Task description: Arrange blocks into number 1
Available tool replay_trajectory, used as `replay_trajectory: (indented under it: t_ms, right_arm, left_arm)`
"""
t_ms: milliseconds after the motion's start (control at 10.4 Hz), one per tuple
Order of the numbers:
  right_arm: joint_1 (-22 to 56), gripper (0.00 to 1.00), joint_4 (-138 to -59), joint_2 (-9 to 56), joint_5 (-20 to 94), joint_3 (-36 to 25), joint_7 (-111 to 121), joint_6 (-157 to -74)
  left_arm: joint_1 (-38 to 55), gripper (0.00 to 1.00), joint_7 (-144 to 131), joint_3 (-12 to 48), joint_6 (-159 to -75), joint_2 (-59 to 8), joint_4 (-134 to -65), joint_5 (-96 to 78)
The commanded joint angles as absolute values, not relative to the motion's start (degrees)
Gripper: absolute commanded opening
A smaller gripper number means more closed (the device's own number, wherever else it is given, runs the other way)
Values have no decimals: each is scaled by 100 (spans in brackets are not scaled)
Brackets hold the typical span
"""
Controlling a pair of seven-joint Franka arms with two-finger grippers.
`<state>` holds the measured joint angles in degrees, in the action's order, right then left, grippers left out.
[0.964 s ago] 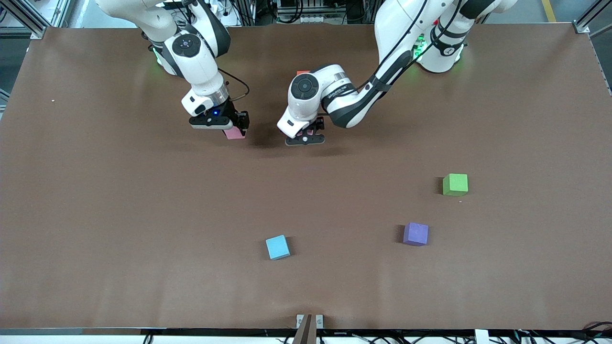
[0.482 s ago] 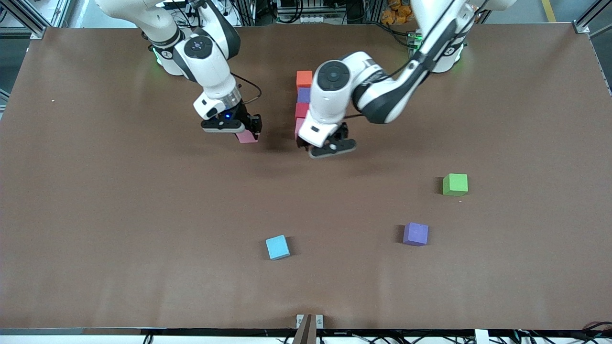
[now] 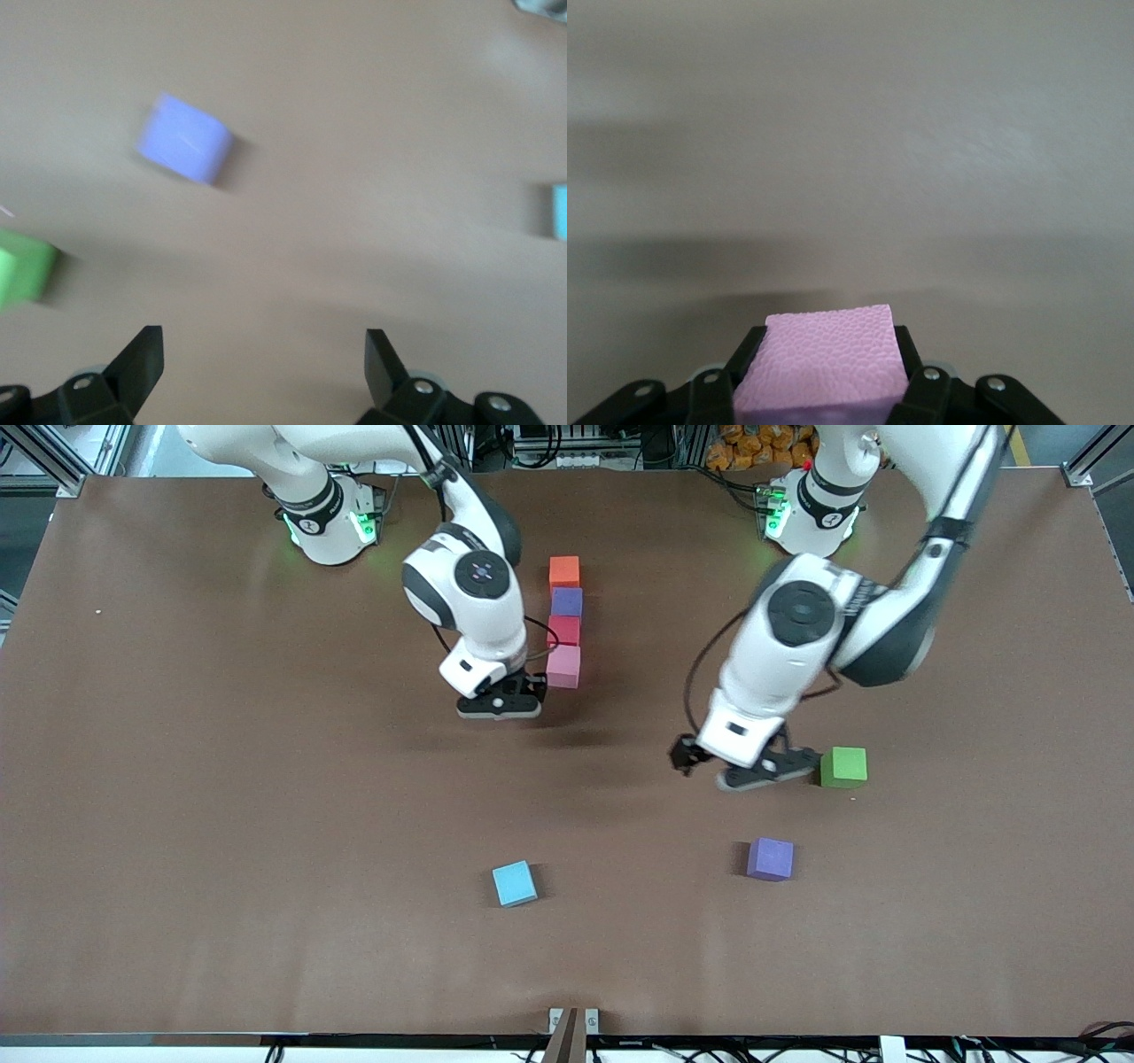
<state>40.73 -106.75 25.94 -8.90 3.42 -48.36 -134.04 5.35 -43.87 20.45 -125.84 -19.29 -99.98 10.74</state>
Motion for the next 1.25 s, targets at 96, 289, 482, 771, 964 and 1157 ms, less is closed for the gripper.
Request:
replay_trajectory:
  t_ms: [96, 289, 482, 771, 964, 1157]
  right_arm:
    - [4498, 62, -9478, 3627, -1055, 220, -5490, -13263]
    - [4789, 62, -9456, 3762, -819, 53, -5668, -13691]
    - [4921, 62, -9623, 3718, -607, 53, -5678, -13781]
    - [4992, 62, -10219, 3543, -606, 88, -5792, -14087]
    - [5018, 62, -10318, 3559, -598, 105, -5888, -14124]
    - [5141, 63, -10327, 3586, -598, 105, -6003, -14115]
  left_arm:
    - [63, 100, -3290, 1811, -11718, -1767, -9397, 1081]
    - [-113, 100, -2841, 1696, -11244, -1618, -9029, 1055]
    - [-123, 100, -2498, 1495, -10568, -1547, -8406, 889]
    - [-272, 100, -2461, 1257, -9915, -1214, -8104, 299]
    - [-307, 100, -2409, 1248, -9800, -994, -8104, 351]
    - [-325, 100, -2172, 1231, -9651, -862, -8121, 404]
